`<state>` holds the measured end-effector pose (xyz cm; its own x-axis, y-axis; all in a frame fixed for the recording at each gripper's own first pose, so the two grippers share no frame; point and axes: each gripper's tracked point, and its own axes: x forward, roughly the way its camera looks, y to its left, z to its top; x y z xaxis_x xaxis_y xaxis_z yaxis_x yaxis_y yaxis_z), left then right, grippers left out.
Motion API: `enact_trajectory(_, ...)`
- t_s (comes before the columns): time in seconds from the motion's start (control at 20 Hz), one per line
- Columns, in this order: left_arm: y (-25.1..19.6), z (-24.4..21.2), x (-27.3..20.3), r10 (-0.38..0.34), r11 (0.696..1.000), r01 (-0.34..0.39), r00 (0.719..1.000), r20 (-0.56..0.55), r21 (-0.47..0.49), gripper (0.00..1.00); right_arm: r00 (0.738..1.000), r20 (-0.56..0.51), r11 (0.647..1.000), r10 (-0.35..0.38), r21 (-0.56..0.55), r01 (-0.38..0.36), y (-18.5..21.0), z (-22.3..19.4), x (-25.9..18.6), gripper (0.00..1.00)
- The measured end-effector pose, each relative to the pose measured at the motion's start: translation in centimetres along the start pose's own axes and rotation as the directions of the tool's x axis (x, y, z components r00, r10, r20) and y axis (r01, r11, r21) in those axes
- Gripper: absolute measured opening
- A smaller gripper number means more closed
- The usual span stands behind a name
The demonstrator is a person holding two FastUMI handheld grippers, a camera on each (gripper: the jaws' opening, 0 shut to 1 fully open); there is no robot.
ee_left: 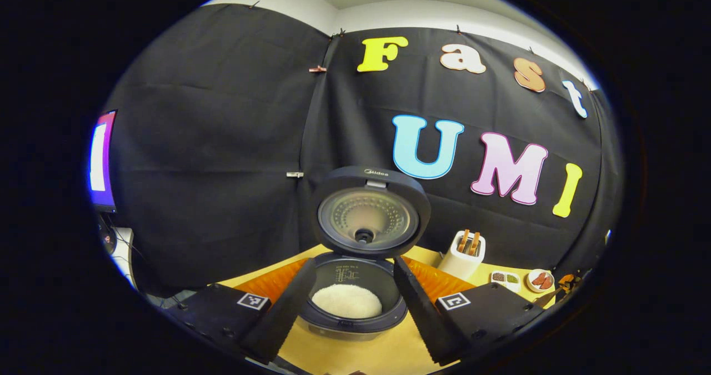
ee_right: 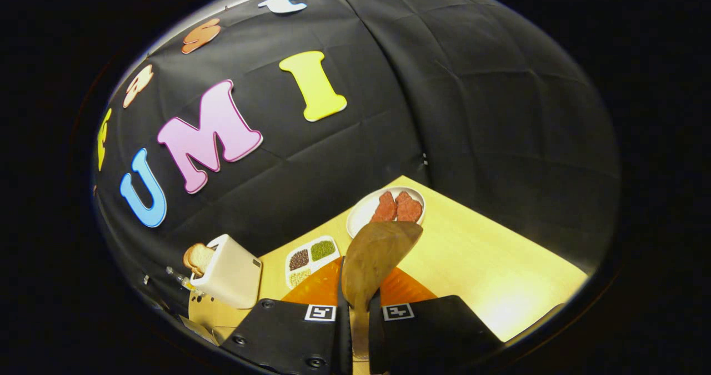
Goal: Close the left gripper, press the button to open the rice cooker; take a wooden spoon from the chopstick holder with the right hand, scoop a spoonful of rice and pour it into the rice cooker, then put the wooden spoon back into the chopstick holder.
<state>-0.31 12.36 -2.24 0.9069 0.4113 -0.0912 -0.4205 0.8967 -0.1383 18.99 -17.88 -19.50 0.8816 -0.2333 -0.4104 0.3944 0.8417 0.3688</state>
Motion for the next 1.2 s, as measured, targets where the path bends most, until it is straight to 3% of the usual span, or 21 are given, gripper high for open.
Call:
enact_trajectory(0.05,-0.4,-0.2,0.2,-0.004,1.000,0.004,1.000,-0.010,-0.016,0.95,1.000,-0.015,1.000,-0.007,0.007,0.007,-0.3,-0.8,0.4,0.16)
enact_trajectory(0.2,-1.3,-0.2,0.3,-0.006,0.999,0.006,1.000,-0.008,-0.033,0.95,0.999,-0.027,0.999,-0.033,0.010,0.033,-1.1,-2.2,1.5,0.17)
enact_trajectory(0.25,-1.2,0.3,0.3,0.003,1.000,-0.003,1.000,0.005,-0.019,0.95,0.998,-0.044,0.999,-0.036,0.010,0.036,-1.2,-2.6,1.7,0.12)
enact_trajectory(0.4,-1.3,3.3,0.5,0.011,0.999,-0.015,0.997,0.081,0.047,0.95,0.998,-0.058,1.000,-0.022,0.019,0.023,-1.2,-2.8,1.3,0.21)
enact_trajectory(0.45,-1.2,4.4,1.1,0.015,0.996,-0.025,0.994,0.110,0.087,0.95,0.997,-0.072,1.000,-0.022,0.014,0.023,-1.3,-3.0,0.7,0.31)
enact_trajectory(0.5,-1.1,5.5,1.6,0.020,0.990,-0.039,0.989,0.146,0.132,0.95,0.995,-0.094,1.000,-0.027,-0.005,0.027,-1.6,-3.6,0.0,0.31)
enact_trajectory(0.65,-1.9,8.5,3.3,-0.024,0.988,-0.013,0.973,0.231,0.155,0.95,0.994,-0.094,0.996,-0.055,-0.072,0.048,-3.1,-3.3,-2.2,1.00)
enact_trajectory(0.9,-1.6,11.1,8.1,-0.084,0.984,0.031,0.948,0.307,0.175,0.94,0.997,-0.040,0.990,-0.063,-0.129,0.057,-4.5,-1.3,-8.9,0.98)
enact_trajectory(1.2,-3.3,14.0,13.6,-0.220,0.957,0.127,0.903,0.369,0.260,0.92,0.995,0.013,0.978,-0.100,-0.182,0.100,-5.9,-0.3,-16.3,0.98)
